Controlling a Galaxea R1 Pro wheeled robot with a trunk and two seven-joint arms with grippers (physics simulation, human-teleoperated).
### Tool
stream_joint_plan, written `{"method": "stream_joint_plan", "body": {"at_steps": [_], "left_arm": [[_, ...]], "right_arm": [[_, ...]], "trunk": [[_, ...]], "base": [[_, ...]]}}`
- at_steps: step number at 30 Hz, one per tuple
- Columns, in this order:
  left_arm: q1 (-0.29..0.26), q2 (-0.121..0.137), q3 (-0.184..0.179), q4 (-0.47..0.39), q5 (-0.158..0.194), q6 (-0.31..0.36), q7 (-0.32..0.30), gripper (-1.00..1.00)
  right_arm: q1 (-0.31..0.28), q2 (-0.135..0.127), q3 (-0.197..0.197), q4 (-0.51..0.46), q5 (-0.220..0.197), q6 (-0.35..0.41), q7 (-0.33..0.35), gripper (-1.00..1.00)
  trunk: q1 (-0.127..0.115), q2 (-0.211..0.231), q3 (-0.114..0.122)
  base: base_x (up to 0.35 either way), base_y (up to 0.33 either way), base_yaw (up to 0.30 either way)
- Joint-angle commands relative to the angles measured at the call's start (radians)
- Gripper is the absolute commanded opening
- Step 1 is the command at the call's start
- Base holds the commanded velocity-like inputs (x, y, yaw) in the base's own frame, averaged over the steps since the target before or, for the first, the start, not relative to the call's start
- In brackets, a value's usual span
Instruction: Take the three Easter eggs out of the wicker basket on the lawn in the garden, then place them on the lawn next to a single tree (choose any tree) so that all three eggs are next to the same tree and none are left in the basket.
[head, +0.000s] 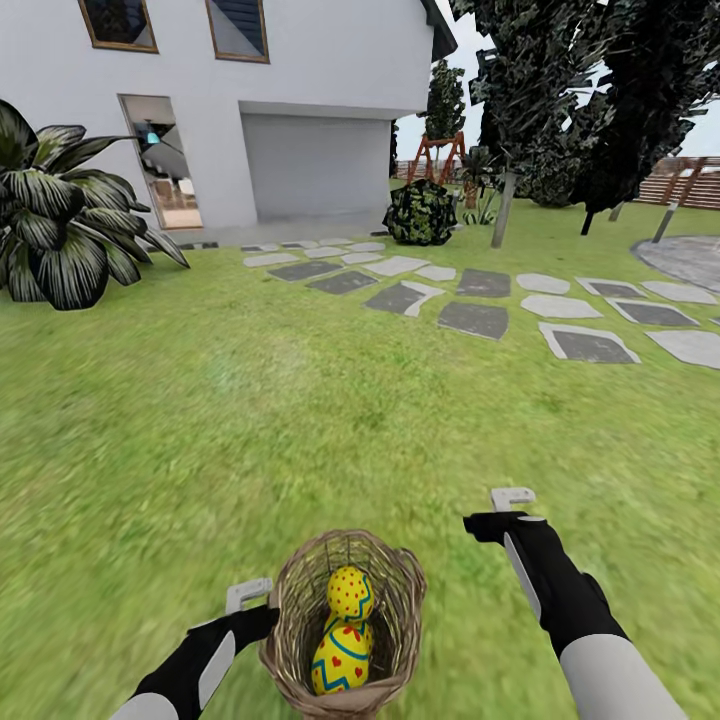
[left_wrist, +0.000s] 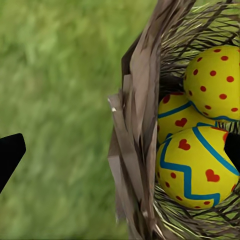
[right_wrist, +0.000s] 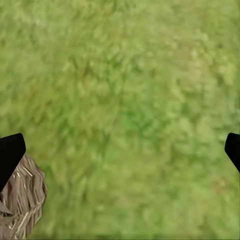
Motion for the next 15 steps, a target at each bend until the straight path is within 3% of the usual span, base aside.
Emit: {"method": "stream_joint_plan", "body": {"at_steps": [1,15], "left_arm": [[0.000,-0.001,0.004,-0.002,0.008,0.007,-0.001,1.00],[0.000,-0.011,0.002,0.043,0.007,0.004,-0.002,1.00]], "right_arm": [[0.000,0.000,-0.001,0.000,0.009,0.006,0.003,1.00],[0.000,-0.001,-0.004,-0.002,0.010,0.006,0.003,1.00]], "trunk": [[0.004,-0.008,-0.004],[0.057,-0.106,-0.048]], "base": [[0.000,0.000,0.000],[0.000,0.000,0.000]]}}
